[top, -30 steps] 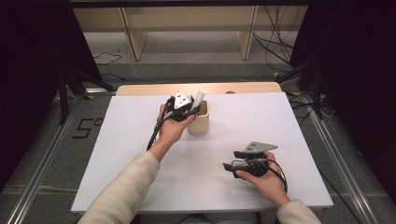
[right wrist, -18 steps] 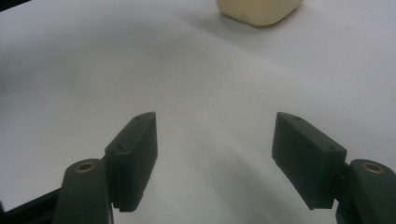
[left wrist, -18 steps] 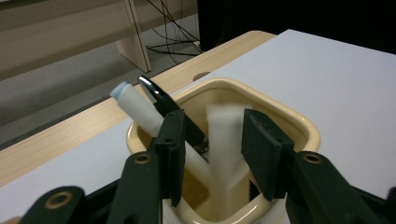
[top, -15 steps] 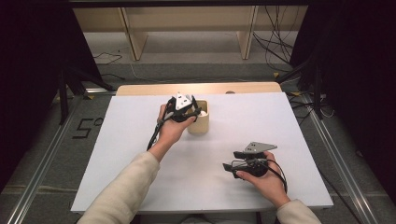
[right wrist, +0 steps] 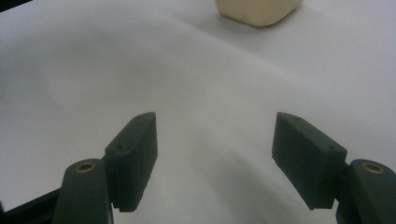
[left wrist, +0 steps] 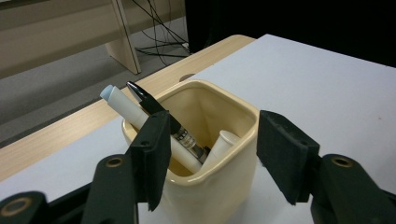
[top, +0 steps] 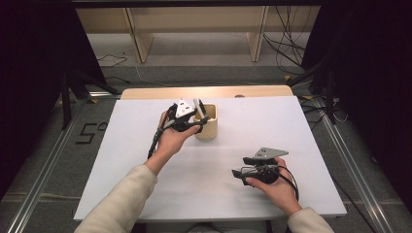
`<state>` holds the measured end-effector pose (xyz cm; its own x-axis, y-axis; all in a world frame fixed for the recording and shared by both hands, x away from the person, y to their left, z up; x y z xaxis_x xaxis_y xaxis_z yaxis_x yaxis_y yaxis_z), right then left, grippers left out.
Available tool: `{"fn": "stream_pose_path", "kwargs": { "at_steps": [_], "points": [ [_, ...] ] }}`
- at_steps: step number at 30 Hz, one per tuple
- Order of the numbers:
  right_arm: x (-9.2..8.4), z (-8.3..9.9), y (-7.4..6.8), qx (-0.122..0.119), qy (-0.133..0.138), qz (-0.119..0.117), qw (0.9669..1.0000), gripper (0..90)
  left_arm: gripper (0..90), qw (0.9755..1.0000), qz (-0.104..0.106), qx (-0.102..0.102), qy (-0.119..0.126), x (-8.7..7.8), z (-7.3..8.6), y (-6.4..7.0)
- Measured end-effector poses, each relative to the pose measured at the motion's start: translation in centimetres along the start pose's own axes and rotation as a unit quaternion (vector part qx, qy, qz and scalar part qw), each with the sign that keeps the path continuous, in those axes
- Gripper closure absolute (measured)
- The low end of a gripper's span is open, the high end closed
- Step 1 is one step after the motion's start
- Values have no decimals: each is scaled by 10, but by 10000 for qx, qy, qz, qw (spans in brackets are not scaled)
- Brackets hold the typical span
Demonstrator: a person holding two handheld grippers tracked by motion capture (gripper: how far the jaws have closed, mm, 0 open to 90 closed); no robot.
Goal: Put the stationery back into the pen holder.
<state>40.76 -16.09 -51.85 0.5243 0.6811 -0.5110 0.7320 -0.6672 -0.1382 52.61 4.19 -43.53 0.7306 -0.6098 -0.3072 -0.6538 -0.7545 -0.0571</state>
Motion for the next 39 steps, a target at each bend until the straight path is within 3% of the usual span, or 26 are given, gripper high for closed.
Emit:
{"fn": "stream_pose_path", "kwargs": {
  "at_steps": [5,8,19,28,39],
  "points": [
    [0,0,0,-1,1,-2,10000,320,422,10000,96,-22,-14,-10,0,4],
    [-1,0,0,6,-1,-6,10000,320,409,9995,254,-179,25,-14,1,8],
    [-1,0,1,8,15,-4,10000,318,381,9990,375,-224,25,-33,9,13],
    [-2,-1,1,18,52,16,10000,319,374,9991,388,-186,-41,-51,19,12],
    [-4,-1,2,23,68,30,10000,318,364,9985,492,-46,-217,-75,46,19]
  ]
}}
Point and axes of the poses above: each handheld gripper's, and its own axes: x roughly forward along the jaws, z roughly out of its underside, y roughly to its right, the point moved 7 cm from there along x, roughly forward along the jaws, and after that the axes turned 5 degrees about y, right-handed, at the moved point
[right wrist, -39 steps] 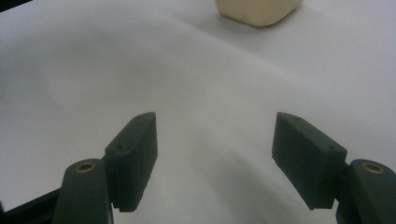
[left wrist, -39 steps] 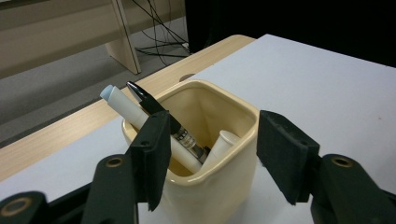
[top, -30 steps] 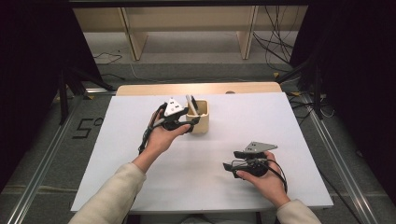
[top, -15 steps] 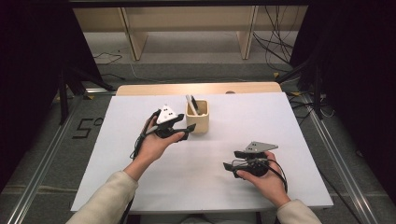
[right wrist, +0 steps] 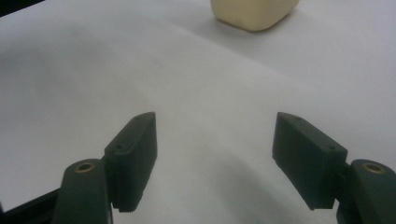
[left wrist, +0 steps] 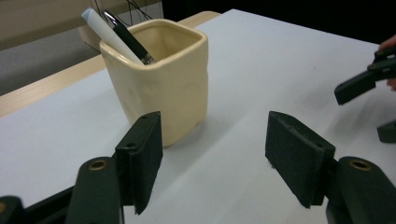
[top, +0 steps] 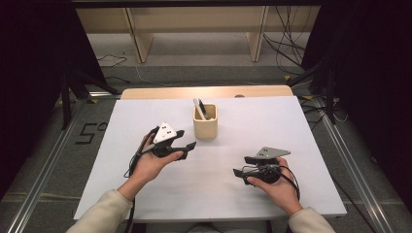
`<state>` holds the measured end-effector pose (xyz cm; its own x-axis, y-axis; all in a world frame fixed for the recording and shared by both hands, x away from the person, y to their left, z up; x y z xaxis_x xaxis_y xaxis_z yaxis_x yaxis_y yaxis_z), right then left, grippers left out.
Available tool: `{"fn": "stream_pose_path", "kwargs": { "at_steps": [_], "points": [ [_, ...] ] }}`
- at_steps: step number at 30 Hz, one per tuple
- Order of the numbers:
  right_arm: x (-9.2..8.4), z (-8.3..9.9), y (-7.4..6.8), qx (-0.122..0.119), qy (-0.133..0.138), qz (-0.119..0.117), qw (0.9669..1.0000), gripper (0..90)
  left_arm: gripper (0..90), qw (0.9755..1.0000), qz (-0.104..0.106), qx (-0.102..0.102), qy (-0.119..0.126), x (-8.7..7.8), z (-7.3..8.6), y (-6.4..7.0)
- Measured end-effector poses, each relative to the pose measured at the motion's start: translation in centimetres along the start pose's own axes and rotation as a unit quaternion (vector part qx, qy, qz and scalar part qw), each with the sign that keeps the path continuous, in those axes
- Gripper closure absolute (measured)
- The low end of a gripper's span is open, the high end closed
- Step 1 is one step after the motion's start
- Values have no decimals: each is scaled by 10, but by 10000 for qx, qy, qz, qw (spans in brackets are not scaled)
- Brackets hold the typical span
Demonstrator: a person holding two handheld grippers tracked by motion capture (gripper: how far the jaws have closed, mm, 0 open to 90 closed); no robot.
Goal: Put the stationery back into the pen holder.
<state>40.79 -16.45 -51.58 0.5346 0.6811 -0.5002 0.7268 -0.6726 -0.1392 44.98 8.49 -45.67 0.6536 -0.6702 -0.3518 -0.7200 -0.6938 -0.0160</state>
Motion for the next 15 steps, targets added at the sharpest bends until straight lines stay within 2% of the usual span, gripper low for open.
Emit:
{"fn": "stream_pose_path", "kwargs": {
  "at_steps": [8,15],
  "points": [
    [-2,0,2,5,19,20,10000,318,359,9999,39,19,-131,-20,27,5],
    [-3,1,2,20,15,33,10000,317,343,9993,62,61,-366,-40,56,10]
  ]
}}
Point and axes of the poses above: each handheld gripper's, and its own axes: x roughly forward along the jaws, z roughly out of its underside, y roughly to its right, the point moved 7 cm from there along x, roughly forward along the jaws, and after that the axes turned 5 degrees about y, right-handed, at the moved point
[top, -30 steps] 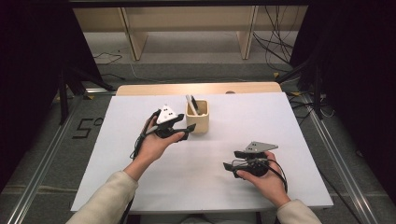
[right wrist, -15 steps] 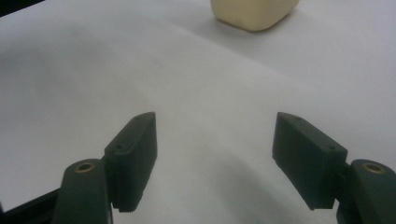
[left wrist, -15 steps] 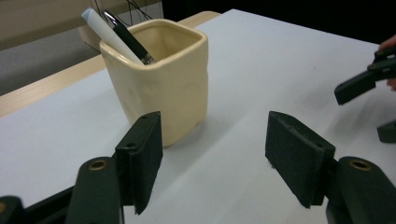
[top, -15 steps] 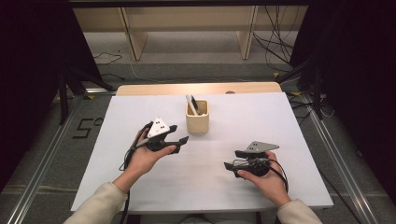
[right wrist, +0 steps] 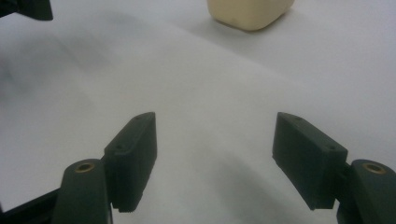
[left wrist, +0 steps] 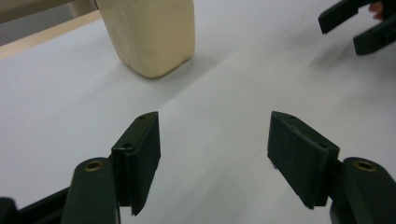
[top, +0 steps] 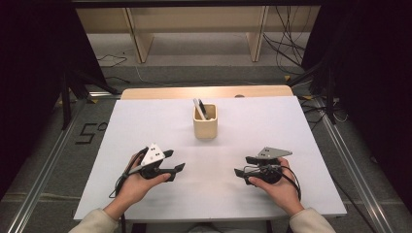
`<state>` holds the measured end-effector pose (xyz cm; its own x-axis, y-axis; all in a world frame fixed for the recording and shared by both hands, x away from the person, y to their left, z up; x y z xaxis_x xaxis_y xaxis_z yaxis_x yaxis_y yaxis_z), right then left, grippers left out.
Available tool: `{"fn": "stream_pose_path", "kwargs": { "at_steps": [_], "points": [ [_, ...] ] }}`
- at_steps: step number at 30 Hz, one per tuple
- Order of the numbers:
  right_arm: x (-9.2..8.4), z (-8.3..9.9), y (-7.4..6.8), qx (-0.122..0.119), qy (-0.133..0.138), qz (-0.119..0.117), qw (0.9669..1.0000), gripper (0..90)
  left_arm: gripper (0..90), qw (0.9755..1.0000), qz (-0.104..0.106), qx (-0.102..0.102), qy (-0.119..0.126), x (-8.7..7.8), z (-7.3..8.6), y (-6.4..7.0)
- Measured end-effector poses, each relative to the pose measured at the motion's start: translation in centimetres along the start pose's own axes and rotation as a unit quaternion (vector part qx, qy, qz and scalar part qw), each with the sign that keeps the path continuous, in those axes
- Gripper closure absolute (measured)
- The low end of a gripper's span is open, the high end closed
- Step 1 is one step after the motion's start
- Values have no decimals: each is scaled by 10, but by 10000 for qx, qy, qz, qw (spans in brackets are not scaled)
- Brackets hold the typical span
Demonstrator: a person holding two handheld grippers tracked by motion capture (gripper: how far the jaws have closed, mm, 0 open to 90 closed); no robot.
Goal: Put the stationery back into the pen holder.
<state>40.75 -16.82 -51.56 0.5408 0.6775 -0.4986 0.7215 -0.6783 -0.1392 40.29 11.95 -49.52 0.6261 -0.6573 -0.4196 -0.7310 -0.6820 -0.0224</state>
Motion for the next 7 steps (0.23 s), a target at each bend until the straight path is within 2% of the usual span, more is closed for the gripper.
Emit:
{"fn": "stream_pose_path", "kwargs": {
  "at_steps": [4,7],
  "points": [
    [-1,1,1,6,-18,14,10000,313,331,9999,-25,-89,-83,-8,13,0],
    [-1,1,2,8,-16,29,10000,309,316,9998,-35,-72,-188,-11,18,-4]
  ]
}}
Point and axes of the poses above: each handheld gripper's, and its own axes: x roughly forward along the jaws, z roughly out of its underside, y roughly to its right, the point moved 7 cm from there along x, roughly forward along the jaws, and after that the axes turned 5 degrees about y, right-handed, at the moved point
